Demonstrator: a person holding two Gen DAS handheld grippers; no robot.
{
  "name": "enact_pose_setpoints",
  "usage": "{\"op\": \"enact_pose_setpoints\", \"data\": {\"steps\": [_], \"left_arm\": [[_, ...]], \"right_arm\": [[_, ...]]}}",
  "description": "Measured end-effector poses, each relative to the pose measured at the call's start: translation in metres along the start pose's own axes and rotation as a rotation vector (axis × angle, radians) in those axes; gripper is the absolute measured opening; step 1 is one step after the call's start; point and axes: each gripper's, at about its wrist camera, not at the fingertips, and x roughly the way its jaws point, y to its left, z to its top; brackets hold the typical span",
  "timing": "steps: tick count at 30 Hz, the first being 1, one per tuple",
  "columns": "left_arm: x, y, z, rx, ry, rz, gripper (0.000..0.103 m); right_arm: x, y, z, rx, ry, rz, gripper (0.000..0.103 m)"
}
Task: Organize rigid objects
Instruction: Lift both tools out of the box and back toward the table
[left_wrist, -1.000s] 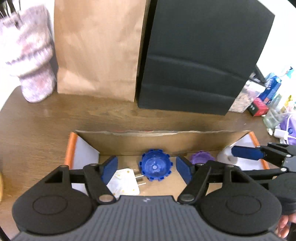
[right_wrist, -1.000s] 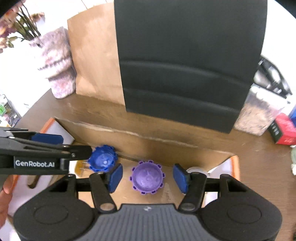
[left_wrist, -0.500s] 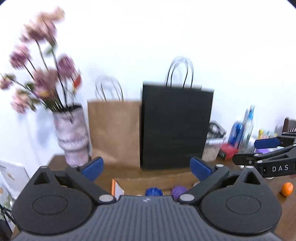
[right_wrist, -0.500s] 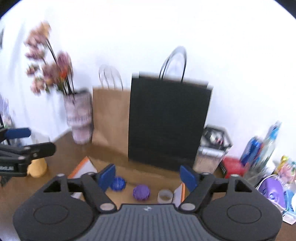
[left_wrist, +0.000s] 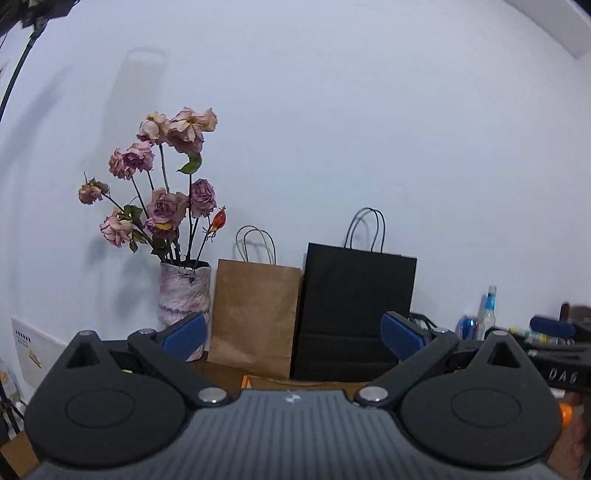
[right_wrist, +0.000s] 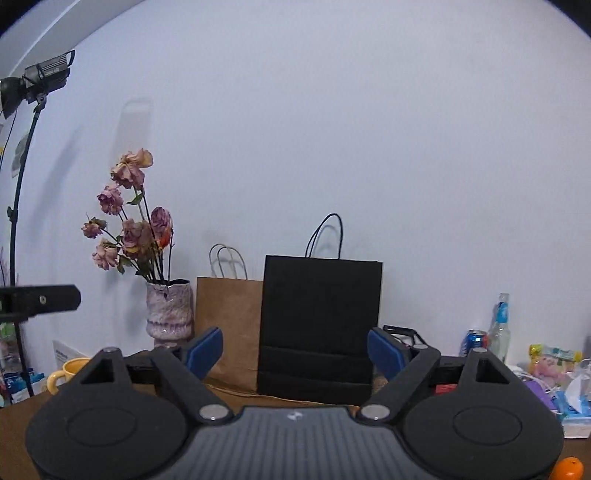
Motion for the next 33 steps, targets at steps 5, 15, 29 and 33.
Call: {"op": "enact_pose_setpoints", "data": {"steps": [5, 15, 29, 33], "left_arm": [[-0.023, 0.004, -0.002, 0.019, -0.016, -0.026, 0.103], [-0.113, 0.035, -0.045, 0.03, -0.06, -0.063, 0.103], [-0.287, 0.067, -0.12, 0.047, -0.013, 0.017, 0.103], [-0.291, 0.059, -0.121, 0.107, 0.014, -0.029, 0.103]], "right_arm": [[-0.023, -0.001, -0.001, -0.01, -0.012, -0.021, 0.087], [-0.118, -0.012, -0.048, 0.089, -0.011, -0.029, 0.094], [-0.3, 0.019, -0.147, 0.008, 0.126, -0.054, 0.096], [-0.318, 0.031, -0.153, 0.014, 0.156, 0.026, 0.096]]}}
